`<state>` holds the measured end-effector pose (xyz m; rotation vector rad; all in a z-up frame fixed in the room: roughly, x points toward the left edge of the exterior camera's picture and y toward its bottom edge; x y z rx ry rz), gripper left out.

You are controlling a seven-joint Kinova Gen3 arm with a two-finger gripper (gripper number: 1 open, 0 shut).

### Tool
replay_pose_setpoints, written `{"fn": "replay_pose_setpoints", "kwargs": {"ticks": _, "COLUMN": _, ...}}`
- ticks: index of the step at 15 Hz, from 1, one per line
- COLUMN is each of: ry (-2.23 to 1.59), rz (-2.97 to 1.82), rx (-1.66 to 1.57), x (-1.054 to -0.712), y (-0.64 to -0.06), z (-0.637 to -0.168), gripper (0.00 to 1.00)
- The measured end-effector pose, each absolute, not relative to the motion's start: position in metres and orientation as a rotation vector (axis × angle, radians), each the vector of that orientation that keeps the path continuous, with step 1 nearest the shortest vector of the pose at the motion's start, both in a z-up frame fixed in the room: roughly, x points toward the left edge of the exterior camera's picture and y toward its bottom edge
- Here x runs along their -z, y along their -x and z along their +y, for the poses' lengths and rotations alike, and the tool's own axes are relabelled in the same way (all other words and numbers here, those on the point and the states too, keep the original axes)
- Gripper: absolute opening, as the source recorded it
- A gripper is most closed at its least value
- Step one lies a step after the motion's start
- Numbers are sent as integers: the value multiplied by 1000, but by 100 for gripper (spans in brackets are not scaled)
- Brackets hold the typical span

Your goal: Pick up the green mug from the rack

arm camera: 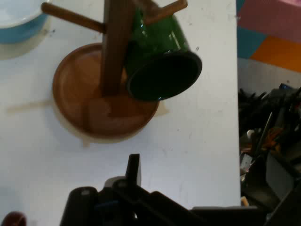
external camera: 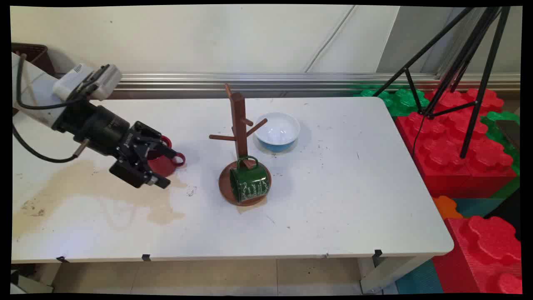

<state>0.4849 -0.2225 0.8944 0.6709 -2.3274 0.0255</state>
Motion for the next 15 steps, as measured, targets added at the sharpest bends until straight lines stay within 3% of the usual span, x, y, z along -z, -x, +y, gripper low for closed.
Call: {"fn": "replay_pose_setpoints", "kwargs": {"ticks": 15, "ry": -745, "rz": -2229, "rx": 47, "x": -863, "y": -434, "z": -218, "gripper": 100}}
